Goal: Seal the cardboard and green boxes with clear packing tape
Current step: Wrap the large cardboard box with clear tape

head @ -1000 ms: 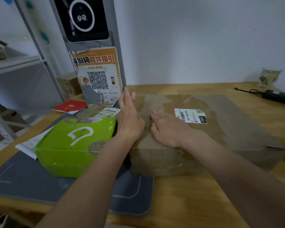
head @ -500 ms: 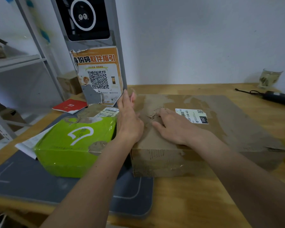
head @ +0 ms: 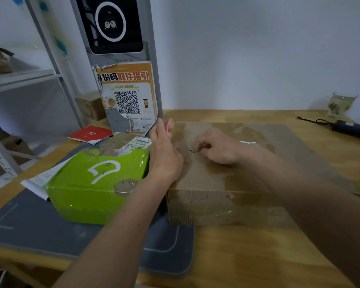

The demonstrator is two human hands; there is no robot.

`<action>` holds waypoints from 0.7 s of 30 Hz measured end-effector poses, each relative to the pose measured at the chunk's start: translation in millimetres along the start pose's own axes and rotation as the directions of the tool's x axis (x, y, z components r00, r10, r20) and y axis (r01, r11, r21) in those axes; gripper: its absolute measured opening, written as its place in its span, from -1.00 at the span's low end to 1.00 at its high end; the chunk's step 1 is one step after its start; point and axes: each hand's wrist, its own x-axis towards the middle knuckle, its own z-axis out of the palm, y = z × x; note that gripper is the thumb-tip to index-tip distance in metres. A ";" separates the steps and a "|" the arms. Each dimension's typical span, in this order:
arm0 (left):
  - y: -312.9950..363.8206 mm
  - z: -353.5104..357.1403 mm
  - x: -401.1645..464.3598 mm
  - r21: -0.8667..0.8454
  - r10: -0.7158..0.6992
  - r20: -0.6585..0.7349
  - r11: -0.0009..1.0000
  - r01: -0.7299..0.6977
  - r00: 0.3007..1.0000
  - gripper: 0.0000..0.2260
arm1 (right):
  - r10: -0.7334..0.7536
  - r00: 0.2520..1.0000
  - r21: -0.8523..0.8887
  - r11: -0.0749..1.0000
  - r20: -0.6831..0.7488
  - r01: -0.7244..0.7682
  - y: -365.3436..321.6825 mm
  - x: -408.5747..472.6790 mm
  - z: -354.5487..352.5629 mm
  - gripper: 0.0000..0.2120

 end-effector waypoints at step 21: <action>-0.2 0.5 -0.9 0.008 0.008 0.000 1.000 -0.008 1.000 -0.32 | -0.419 0.901 -0.429 0.798 0.109 0.423 24.3 4.5 -6.9 -0.66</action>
